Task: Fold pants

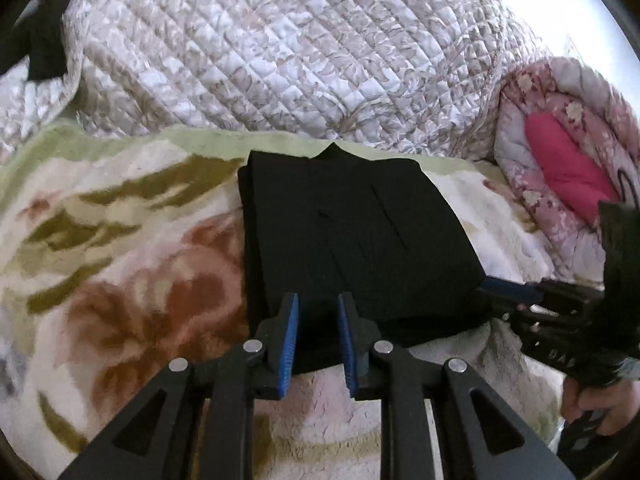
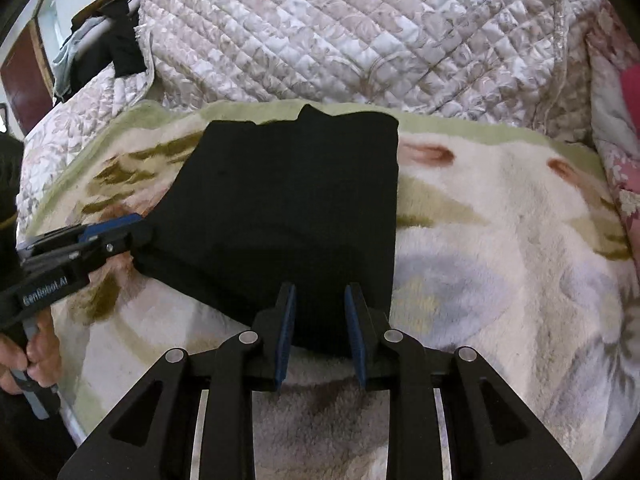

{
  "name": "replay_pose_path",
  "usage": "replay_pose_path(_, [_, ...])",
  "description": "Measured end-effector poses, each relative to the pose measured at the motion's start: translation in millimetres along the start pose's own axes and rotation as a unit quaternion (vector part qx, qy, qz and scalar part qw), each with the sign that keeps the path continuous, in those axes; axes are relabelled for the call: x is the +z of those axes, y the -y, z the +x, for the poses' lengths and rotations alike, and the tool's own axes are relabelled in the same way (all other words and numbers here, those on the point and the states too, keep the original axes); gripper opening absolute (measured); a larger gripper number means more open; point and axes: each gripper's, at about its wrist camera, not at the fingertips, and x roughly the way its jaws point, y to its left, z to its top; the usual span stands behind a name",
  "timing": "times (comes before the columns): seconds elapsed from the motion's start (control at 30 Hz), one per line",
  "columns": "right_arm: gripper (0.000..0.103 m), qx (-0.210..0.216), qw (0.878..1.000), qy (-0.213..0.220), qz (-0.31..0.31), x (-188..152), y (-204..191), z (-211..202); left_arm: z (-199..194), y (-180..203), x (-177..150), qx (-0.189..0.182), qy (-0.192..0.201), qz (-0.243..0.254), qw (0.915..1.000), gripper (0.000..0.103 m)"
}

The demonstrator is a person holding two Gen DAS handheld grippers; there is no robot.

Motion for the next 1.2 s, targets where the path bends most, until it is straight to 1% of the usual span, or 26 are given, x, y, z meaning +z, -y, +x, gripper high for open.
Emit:
replay_pose_path(0.07, [0.025,-0.001,1.000,0.005,-0.004,0.5,-3.5,-9.2,-7.4,2.9,2.5,-0.002,-0.003,-0.003,1.0000,0.022])
replay_pose_path(0.13, [0.025,0.002,1.000,0.010,-0.006,-3.0,-8.4,-19.6,-14.3,6.8,2.5,0.008,-0.002,0.003,1.0000,0.022])
replay_pose_path(0.2, [0.031,0.003,1.000,0.016,-0.005,-8.3,-13.3,-29.2,-23.2,10.4,0.5,0.018,0.000,0.006,0.9998,0.022])
replay_pose_path(0.23, [0.036,0.002,1.000,0.017,-0.005,-11.9,-15.7,-33.4,-26.2,12.1,-2.6,0.020,-0.001,0.005,0.9998,0.022])
replay_pose_path(0.27, [0.040,0.002,1.000,0.018,-0.005,-16.1,-18.0,-37.3,-30.6,14.0,-5.0,0.022,-0.001,0.005,0.9997,0.022])
replay_pose_path(0.33, [0.045,0.001,1.000,0.016,-0.005,-25.0,-22.1,-42.2,-37.6,18.1,-11.3,0.027,0.000,0.006,0.9996,0.023])
replay_pose_path(0.37, [0.046,0.000,1.000,0.014,-0.006,-29.0,-24.1,-43.7,-40.3,20.0,-14.7,0.030,-0.001,0.008,0.9995,0.023])
replay_pose_path(0.4, [0.046,-0.002,1.000,0.012,-0.007,-33.5,-25.7,-44.4,-42.0,21.3,-18.1,0.032,-0.002,0.009,0.9994,0.027])
replay_pose_path(0.47, [0.046,-0.002,1.000,0.006,-0.004,-41.8,-27.3,-44.3,-43.6,23.1,-25.3,0.037,-0.006,0.009,0.9993,0.031])
replay_pose_path(0.57, [0.046,-0.003,1.000,-0.002,0.000,-51.3,-27.1,-40.6,-41.5,23.8,-36.2,0.042,-0.016,0.011,0.9989,0.033])
replay_pose_path(0.7, [0.046,-0.011,1.000,-0.008,0.001,-55.6,-25.2,-33.3,-31.2,20.5,-47.0,0.053,-0.034,0.012,0.9979,0.033])
replay_pose_path(0.8, [0.046,-0.019,1.000,-0.008,-0.002,-55.4,-23.9,-27.1,-23.6,15.9,-51.0,0.063,-0.040,0.010,0.9972,0.033])
replay_pose_path(0.93, [0.046,-0.031,0.999,-0.020,-0.002,-58.4,-19.5,-12.8,-13.4,10.0,-54.5,0.070,-0.048,0.007,0.9963,0.033])
replay_pose_path(0.97, [0.048,-0.029,0.999,-0.015,-0.001,-59.3,-18.8,-12.3,-10.8,8.6,-55.7,0.070,-0.051,0.005,0.9962,0.033])
replay_pose_path(1.2, [0.053,-0.026,1.000,-0.011,-0.001,-59.6,-17.9,-8.4,-6.8,10.9,-57.7,0.069,-0.045,0.013,0.9965,0.041])
